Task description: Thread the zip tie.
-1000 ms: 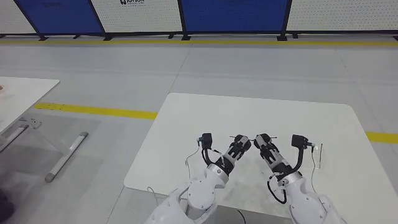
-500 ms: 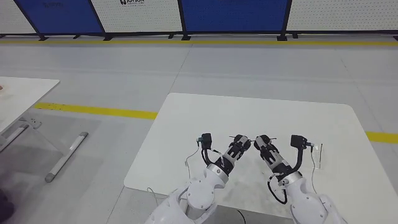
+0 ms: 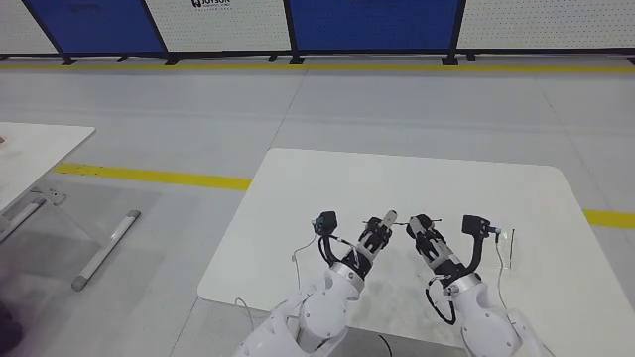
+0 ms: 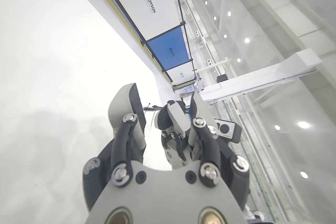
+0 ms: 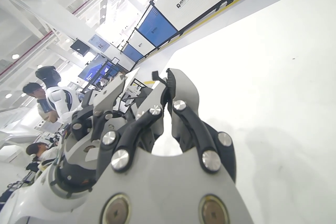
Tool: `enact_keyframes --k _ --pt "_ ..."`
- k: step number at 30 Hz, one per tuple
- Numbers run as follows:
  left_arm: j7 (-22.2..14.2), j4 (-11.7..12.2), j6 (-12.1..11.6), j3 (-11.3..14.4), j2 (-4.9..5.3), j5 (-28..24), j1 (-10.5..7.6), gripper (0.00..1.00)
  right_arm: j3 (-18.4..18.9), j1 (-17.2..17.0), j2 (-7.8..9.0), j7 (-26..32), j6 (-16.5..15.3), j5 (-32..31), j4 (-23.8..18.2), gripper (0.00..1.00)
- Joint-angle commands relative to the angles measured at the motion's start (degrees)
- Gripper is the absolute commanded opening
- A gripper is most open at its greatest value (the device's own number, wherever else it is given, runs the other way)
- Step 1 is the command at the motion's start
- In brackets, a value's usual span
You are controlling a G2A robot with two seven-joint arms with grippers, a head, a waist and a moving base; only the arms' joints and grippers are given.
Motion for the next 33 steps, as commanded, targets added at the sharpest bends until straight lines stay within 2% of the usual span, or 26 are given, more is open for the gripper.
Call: enact_keyframes --k 1,2,5,9,13,16,21,26,33 --pt "-0.5 0.0 0.9 0.4 -0.05 1.1 -0.06 0.35 -0.1 0.1 -0.02 0.0 0.0 -0.1 0.1 0.0" --pt "-0.6 0.0 1.2 0.5 -0.06 1.5 -0.16 0.35 -0.2 0.1 -0.02 -0.1 0.0 -0.1 0.1 0.0" --pt "-0.7 0.1 1.7 0.8 -0.18 2.0 -0.3 0.27 -0.3 0.2 -0.04 -0.2 0.0 -0.5 0.2 0.0" --pt "-2.0 0.3 2.3 1.0 -0.3 1.7 -0.48 0.26 -0.3 0.2 -0.06 -0.4 -0.1 -0.6 0.3 0.0" --pt "-2.0 0.5 2.3 0.8 -0.43 1.3 -0.69 0.22 -0.4 0.2 -0.06 -0.5 -0.2 -0.8 0.4 0.0" --pt "-2.0 0.6 2.2 0.7 -0.52 1.1 -0.81 0.14 -0.4 0.2 -0.05 -0.5 -0.4 -1.1 0.4 0.0" --pt "-1.9 1.1 2.5 0.5 -0.7 0.8 -1.04 0.11 -0.4 0.2 -0.04 -0.6 -0.7 -1.3 0.5 0.0" --pt "-2.2 1.7 2.7 0.6 -0.87 0.6 -1.26 0.0 -0.4 0.2 -0.02 -0.4 -0.8 -1.4 0.5 0.0" --pt "-3.0 1.5 1.8 0.3 -1.04 -0.6 -1.16 0.0 -0.4 0.3 -0.01 -0.3 -1.1 -1.5 0.6 0.0"
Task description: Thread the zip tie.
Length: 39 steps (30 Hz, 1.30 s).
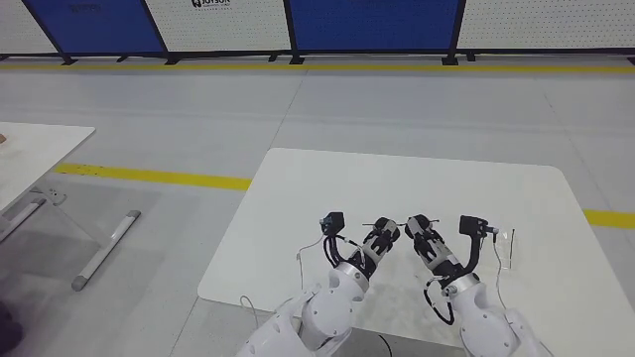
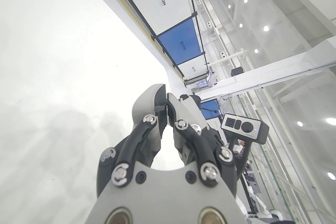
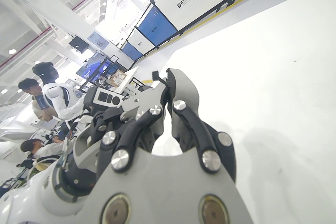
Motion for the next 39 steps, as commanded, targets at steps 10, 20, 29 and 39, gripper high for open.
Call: enact_keyframes --k 10,20,29,39 --pt "-1.9 -1.0 -2.7 -0.6 0.0 -1.2 0.57 0.0 0.0 0.2 0.08 1.4 -0.5 0.1 0.0 0.0" --pt "0.7 -0.8 -0.3 -0.4 -0.02 4.1 0.63 0.0 0.5 -0.3 0.18 0.4 -0.2 -0.6 -0.7 0.0" --pt "0.6 -0.2 0.5 0.0 -0.31 4.7 0.31 0.38 0.3 -0.2 0.17 0.5 0.2 -1.1 -0.6 0.0" --pt "0.1 -0.2 0.8 -0.1 -0.45 5.2 0.28 0.11 0.0 0.0 0.14 0.5 0.2 -1.5 -0.4 0.0"
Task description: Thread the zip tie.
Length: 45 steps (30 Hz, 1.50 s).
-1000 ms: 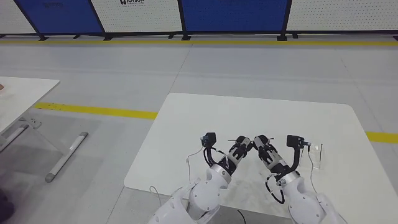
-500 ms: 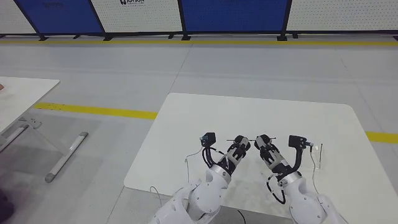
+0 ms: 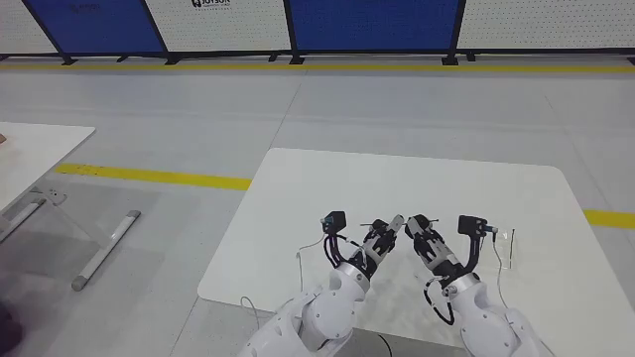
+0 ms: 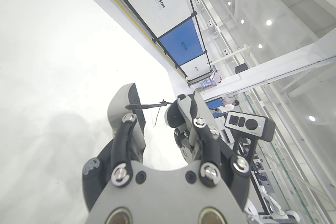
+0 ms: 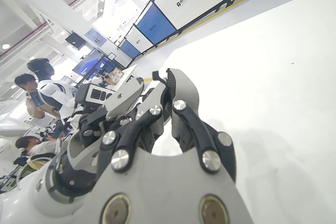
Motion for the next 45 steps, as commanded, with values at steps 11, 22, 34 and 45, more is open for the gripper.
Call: enact_keyframes --k 11,22,34,45 --pt "-1.0 0.4 0.6 -0.1 -0.22 0.1 -0.4 0.0 -0.1 0.2 -0.06 -0.4 0.1 0.1 0.3 0.0" --pt "-3.9 0.3 -1.5 -0.6 -0.3 -2.6 -0.47 0.0 0.0 0.7 0.0 1.5 -0.6 1.2 0.7 0.0" --pt "-2.8 0.3 -1.2 -0.9 -0.35 -1.4 -0.01 0.0 0.9 0.6 0.02 2.9 0.5 4.9 0.7 0.45" --pt "-2.0 0.6 0.0 -0.2 -0.68 -1.0 -0.26 0.0 1.9 -0.9 0.23 0.1 -1.1 3.9 -0.8 0.44"
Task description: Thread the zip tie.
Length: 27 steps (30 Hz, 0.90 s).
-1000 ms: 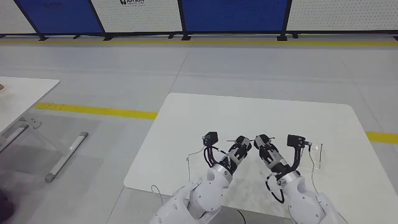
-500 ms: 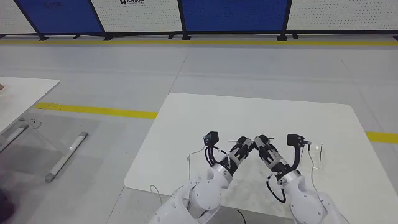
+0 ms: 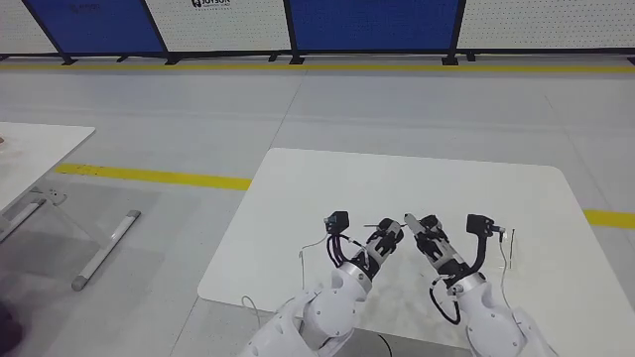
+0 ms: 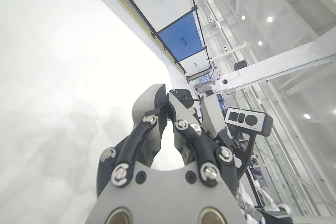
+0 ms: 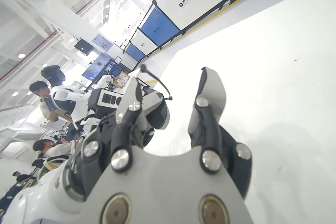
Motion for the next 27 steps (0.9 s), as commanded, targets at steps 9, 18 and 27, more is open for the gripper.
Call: enact_keyframes --k 9,18,27 --pt "0.0 -0.6 0.0 0.1 -0.14 0.1 0.19 0.0 0.6 -0.9 0.12 -2.2 -0.8 -1.5 -0.7 0.0" --pt "0.1 -0.9 -0.7 -0.2 -0.2 -0.5 0.53 0.0 0.5 -0.6 0.19 -1.7 -0.8 -2.8 -0.7 0.0" --pt "-0.3 -1.6 -1.4 -0.1 -0.25 -0.4 0.89 0.0 0.1 0.0 0.24 0.0 -1.3 -3.3 -0.4 0.0"
